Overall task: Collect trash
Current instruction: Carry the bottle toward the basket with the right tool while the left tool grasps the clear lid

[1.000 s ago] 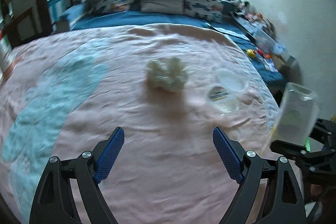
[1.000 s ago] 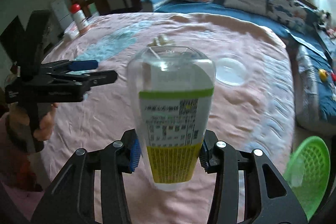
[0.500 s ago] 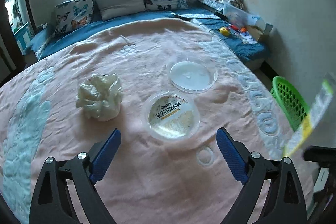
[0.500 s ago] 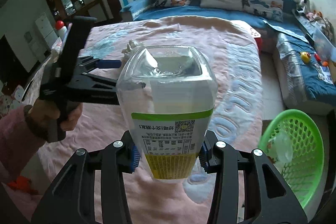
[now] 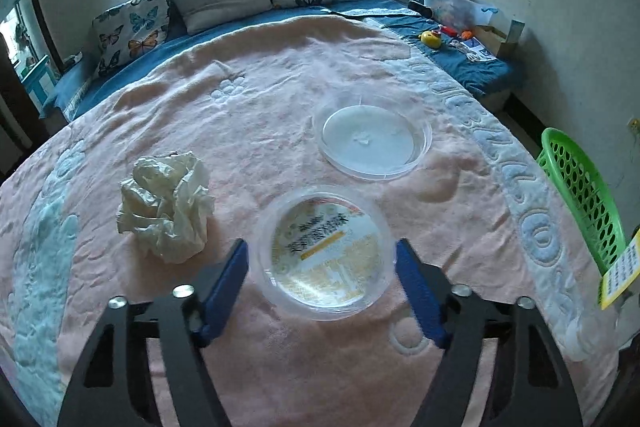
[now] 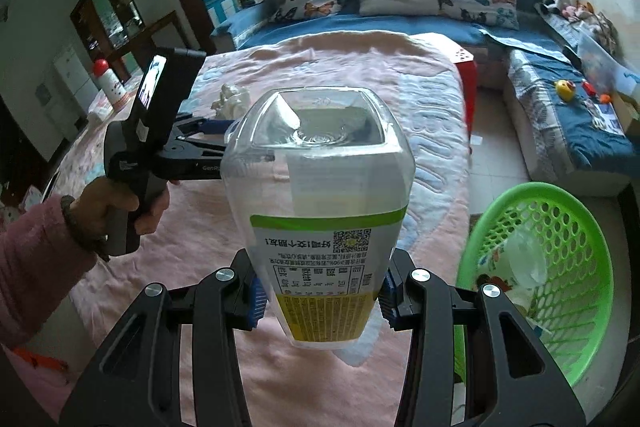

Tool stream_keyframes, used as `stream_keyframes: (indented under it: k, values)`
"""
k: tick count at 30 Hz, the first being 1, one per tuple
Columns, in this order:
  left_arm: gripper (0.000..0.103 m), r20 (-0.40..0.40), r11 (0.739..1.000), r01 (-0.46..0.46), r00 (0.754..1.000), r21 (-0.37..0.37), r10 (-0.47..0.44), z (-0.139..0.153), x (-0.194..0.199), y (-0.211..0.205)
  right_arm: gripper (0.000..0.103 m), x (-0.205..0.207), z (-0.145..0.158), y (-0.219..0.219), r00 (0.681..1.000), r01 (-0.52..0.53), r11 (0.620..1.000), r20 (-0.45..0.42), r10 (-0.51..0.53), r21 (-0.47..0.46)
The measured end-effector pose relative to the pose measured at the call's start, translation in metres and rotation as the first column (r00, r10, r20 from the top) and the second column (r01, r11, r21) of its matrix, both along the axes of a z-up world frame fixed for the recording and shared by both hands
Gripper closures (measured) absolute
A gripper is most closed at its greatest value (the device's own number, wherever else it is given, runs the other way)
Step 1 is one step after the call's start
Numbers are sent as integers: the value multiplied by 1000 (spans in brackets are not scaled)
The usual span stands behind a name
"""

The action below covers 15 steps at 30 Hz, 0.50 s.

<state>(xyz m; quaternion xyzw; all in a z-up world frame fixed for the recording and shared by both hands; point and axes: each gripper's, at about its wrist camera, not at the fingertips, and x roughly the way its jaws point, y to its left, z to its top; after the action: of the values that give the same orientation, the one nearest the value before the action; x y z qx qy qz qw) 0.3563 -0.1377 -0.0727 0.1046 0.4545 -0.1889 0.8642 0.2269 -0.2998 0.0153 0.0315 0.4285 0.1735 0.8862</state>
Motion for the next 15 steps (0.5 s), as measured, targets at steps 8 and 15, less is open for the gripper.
stream_keyframes:
  k: [8, 15]
  values:
    - [37, 26, 1000, 10, 1000, -26, -9, 9, -15, -2, 59, -12, 15, -40, 992, 118, 993, 32, -118, 20]
    - [37, 54, 994, 63, 997, -90, -59, 34, -44, -10, 58, -23, 18, -98, 958, 284, 958, 59, -282, -34]
